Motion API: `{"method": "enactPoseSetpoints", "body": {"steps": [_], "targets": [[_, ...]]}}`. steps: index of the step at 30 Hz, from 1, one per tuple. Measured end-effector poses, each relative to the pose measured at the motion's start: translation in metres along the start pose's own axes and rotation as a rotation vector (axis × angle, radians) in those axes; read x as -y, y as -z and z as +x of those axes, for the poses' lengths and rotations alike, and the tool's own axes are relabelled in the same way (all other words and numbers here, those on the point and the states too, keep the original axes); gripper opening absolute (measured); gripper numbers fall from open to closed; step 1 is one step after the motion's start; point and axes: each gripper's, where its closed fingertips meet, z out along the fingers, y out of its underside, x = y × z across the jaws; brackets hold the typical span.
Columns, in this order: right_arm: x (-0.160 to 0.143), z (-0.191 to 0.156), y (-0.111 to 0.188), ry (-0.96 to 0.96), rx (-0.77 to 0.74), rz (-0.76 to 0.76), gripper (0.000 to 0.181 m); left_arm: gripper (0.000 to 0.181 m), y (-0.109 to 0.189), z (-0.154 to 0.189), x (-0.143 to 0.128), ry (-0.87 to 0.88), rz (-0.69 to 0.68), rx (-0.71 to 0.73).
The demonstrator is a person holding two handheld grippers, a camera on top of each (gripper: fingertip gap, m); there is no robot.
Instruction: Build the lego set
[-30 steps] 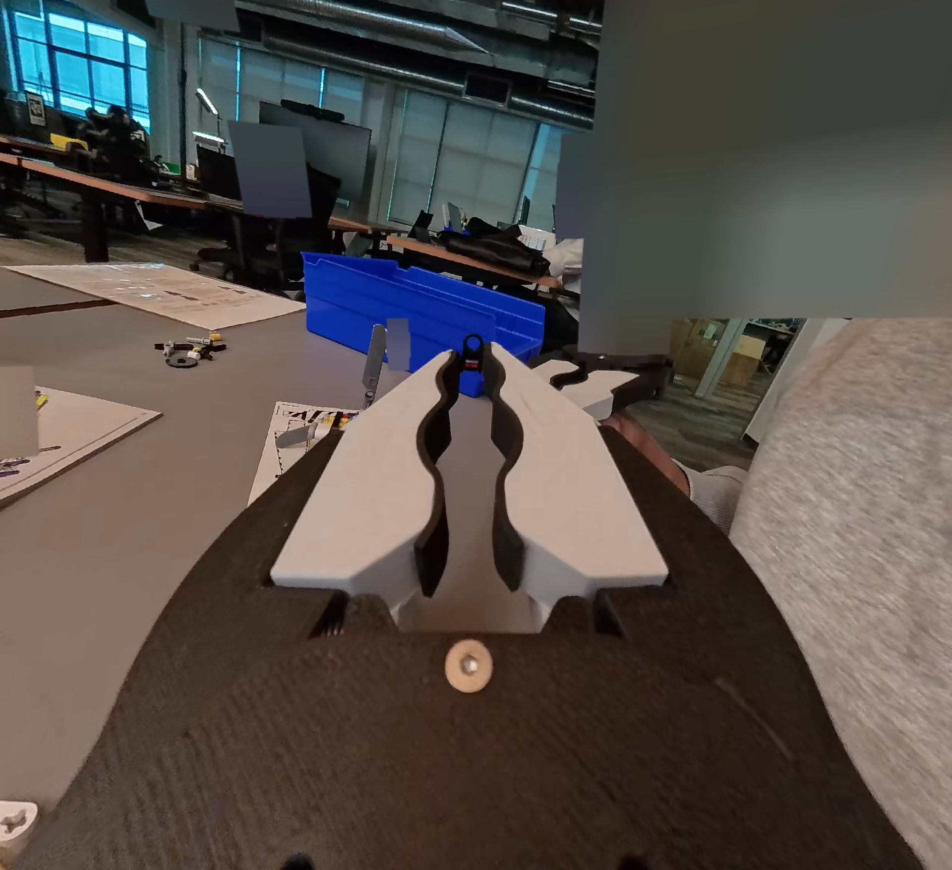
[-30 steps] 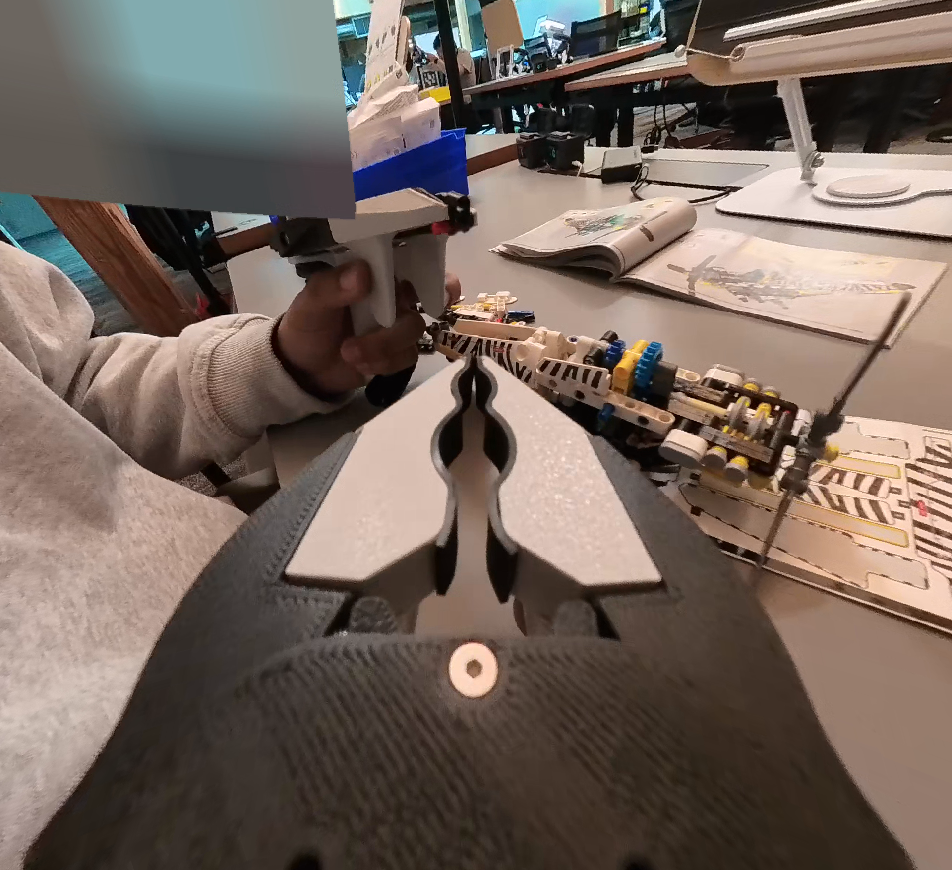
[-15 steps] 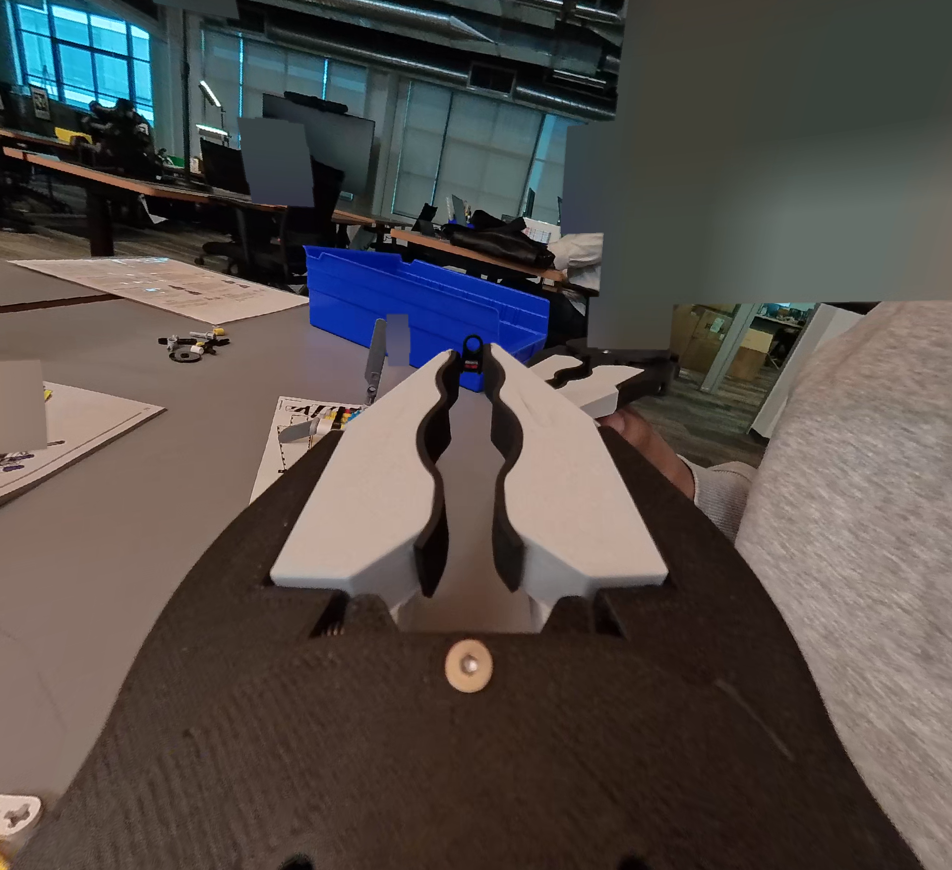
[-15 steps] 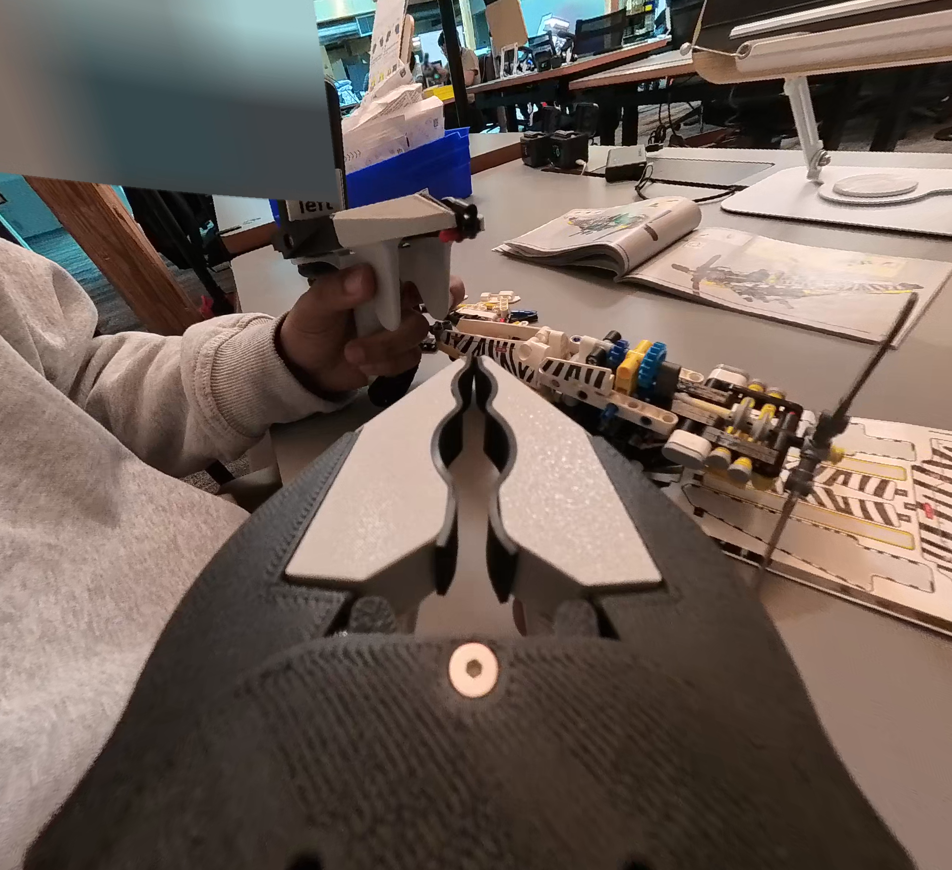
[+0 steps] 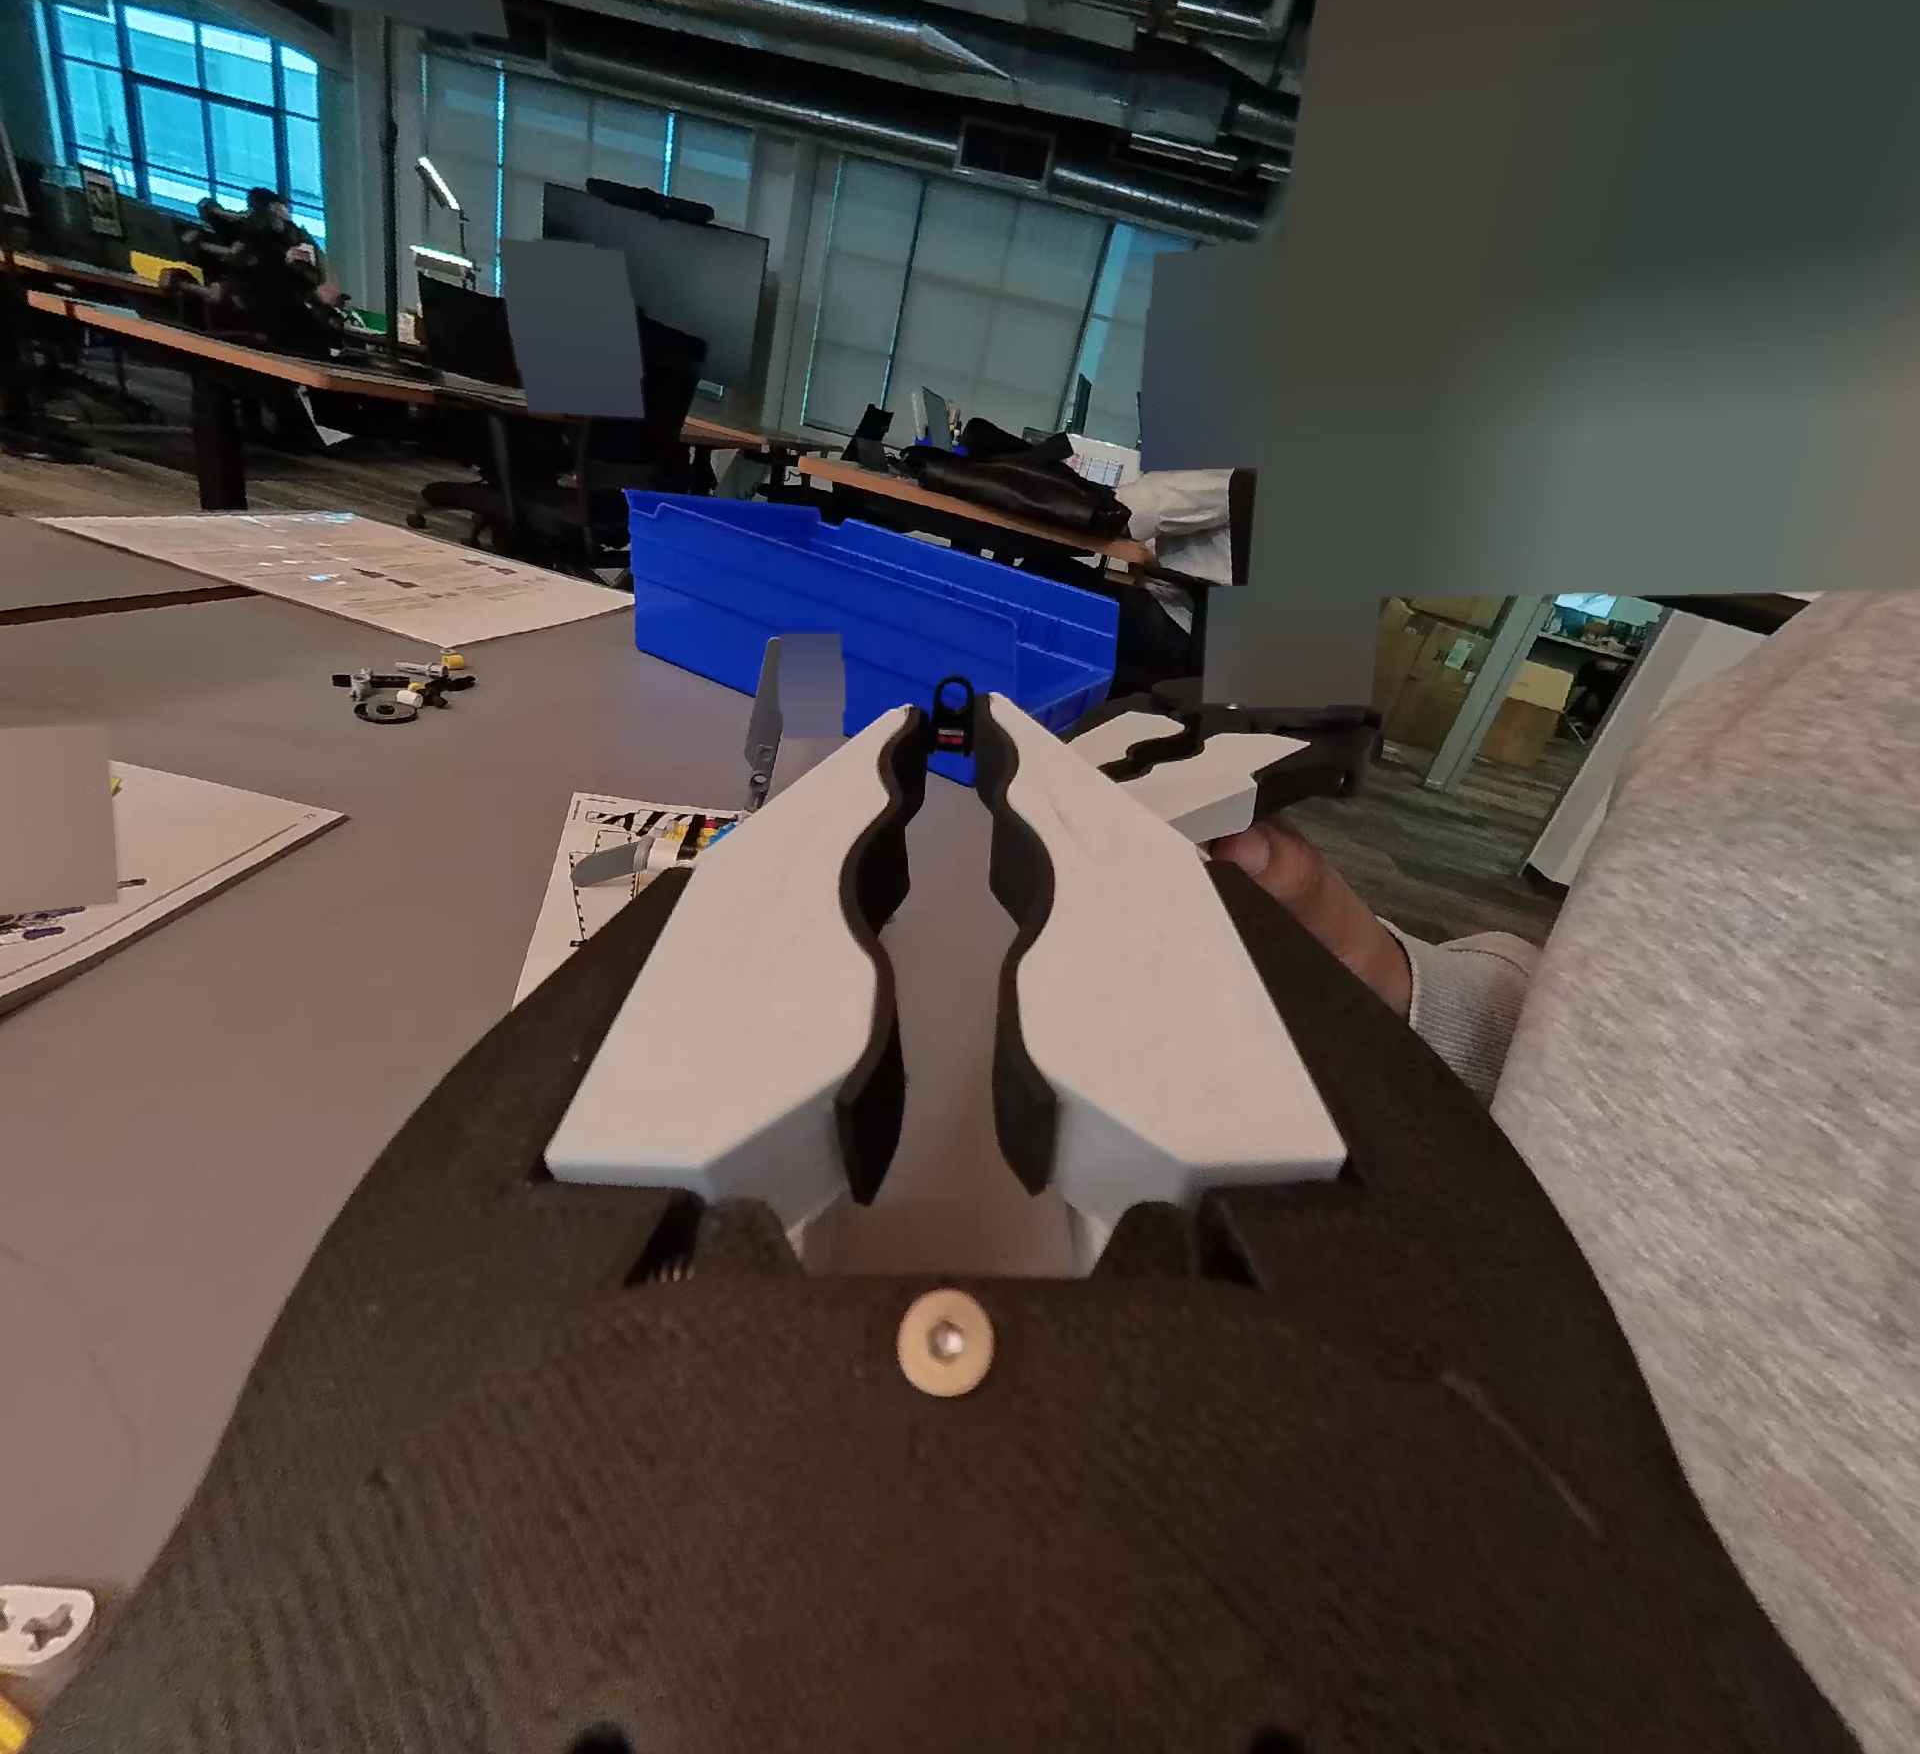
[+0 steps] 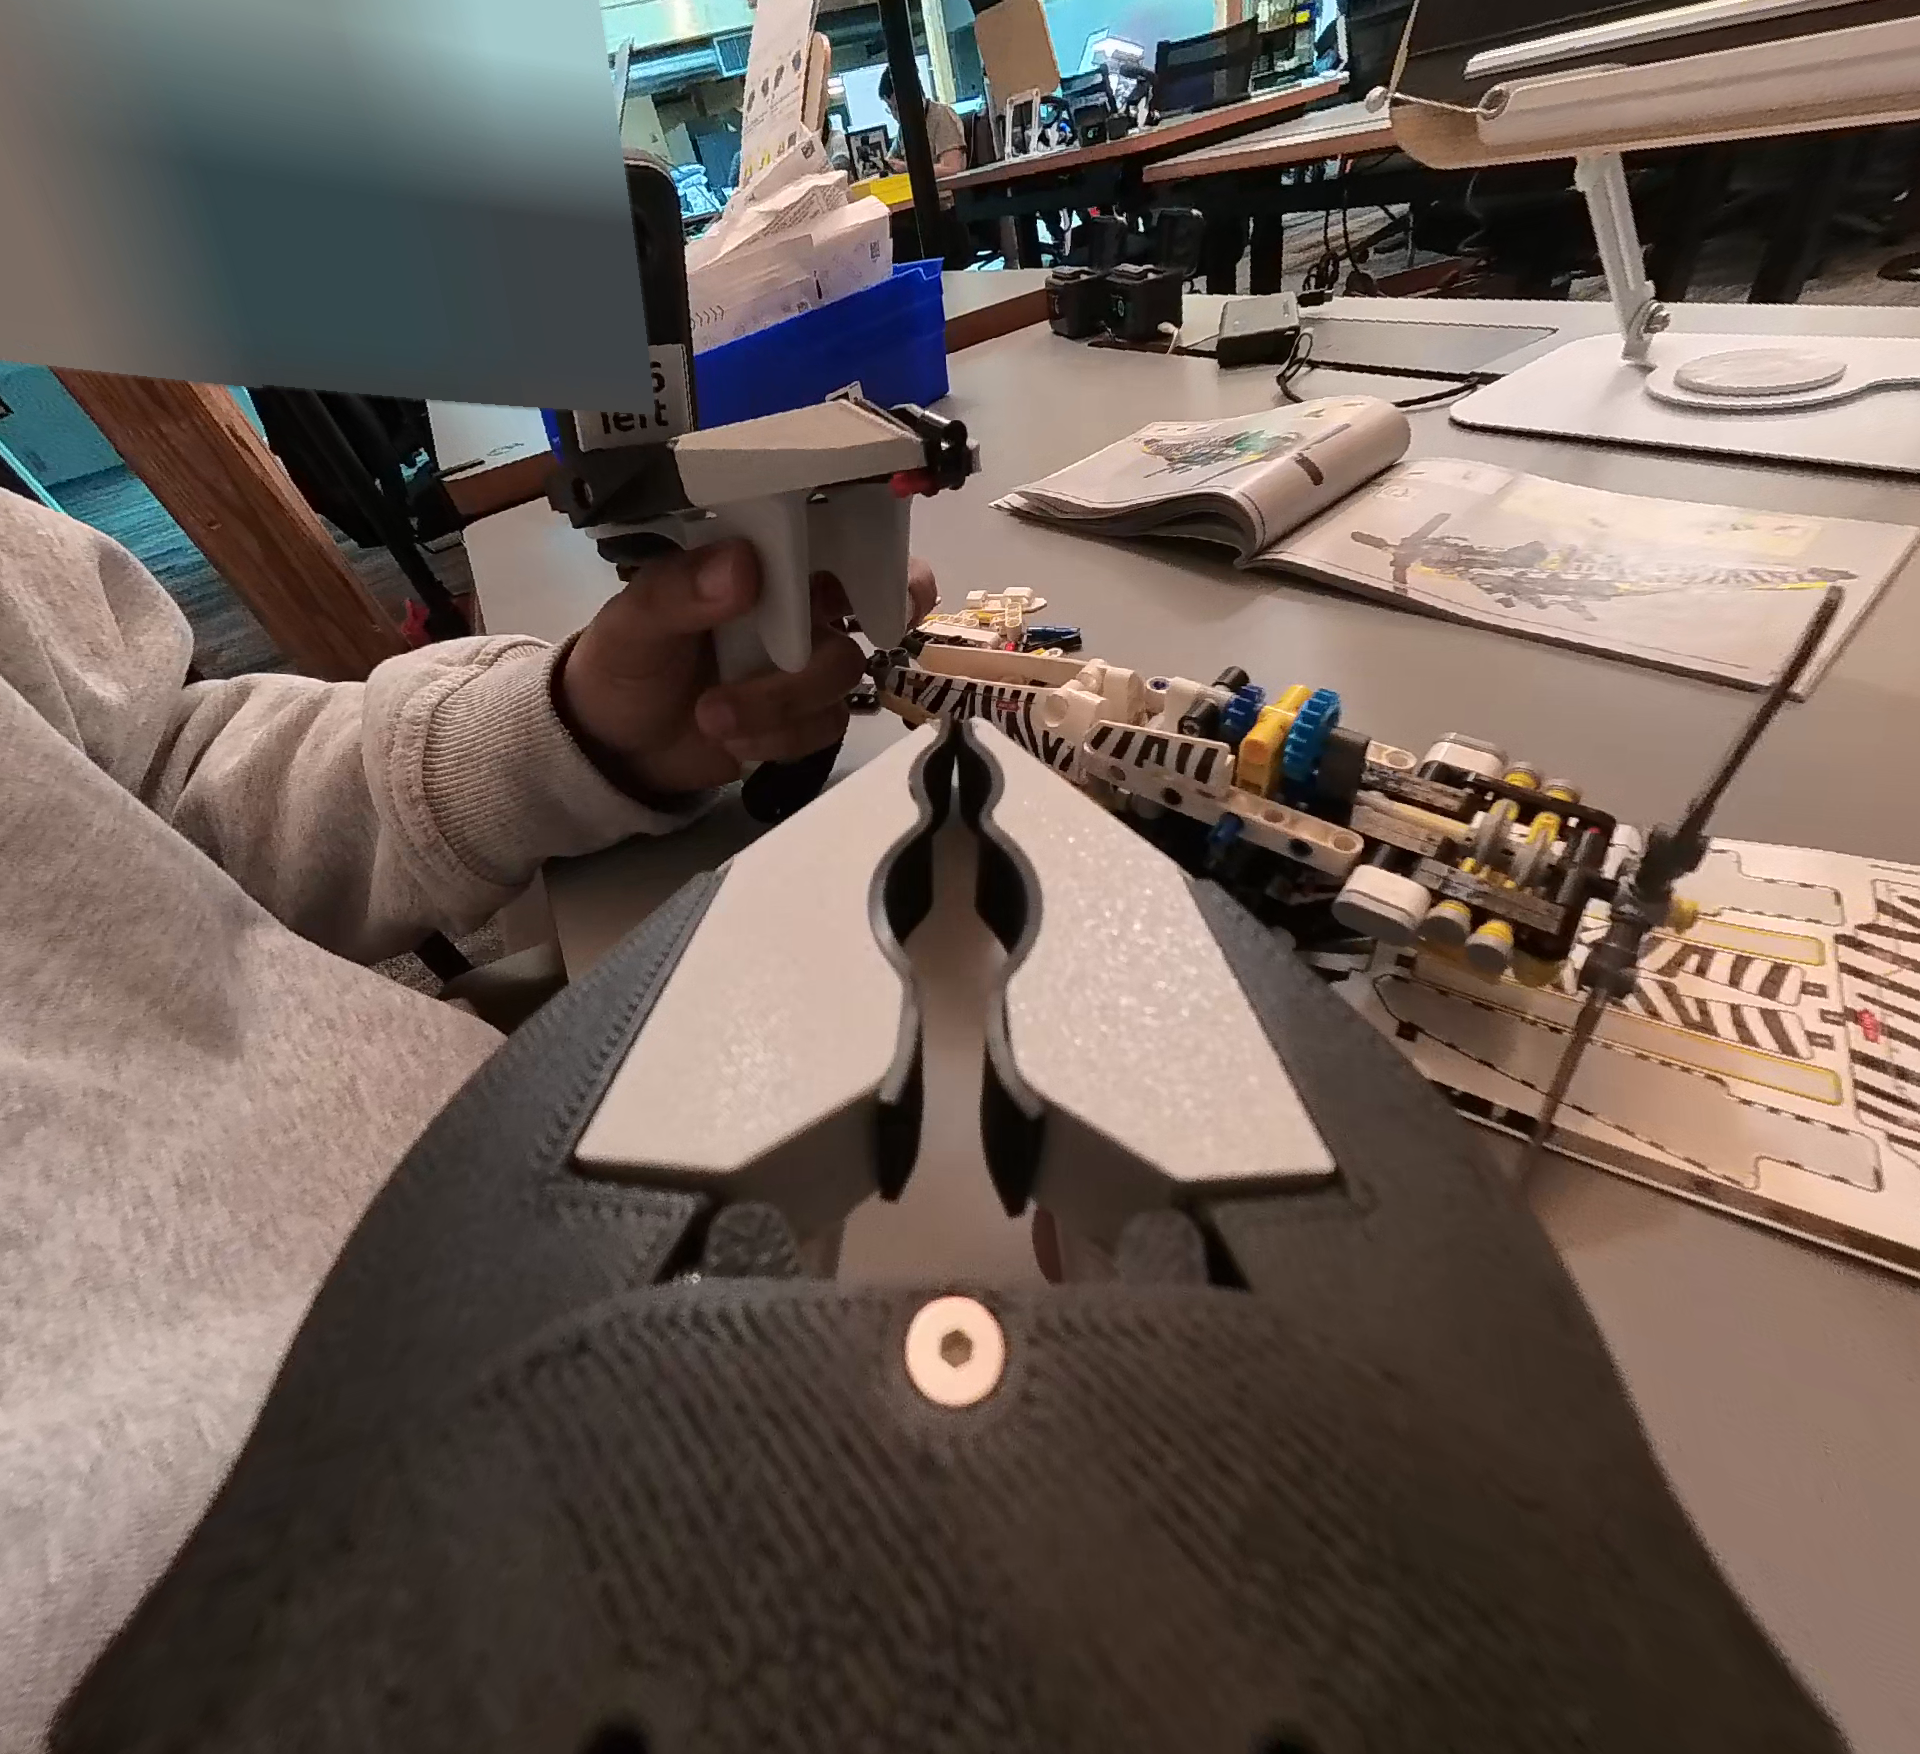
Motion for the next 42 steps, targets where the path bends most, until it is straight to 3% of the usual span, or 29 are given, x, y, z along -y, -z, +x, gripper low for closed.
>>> {"method": "enactPoseSetpoints", "body": {"steps": [42], "targets": [[0.0038, 0.006, 0.0023, -0.009, -0.036, 0.031, 0.0, 0.008, -0.0011, -0.0054, -0.0052, 0.029, -0.031, 0.027]]}}
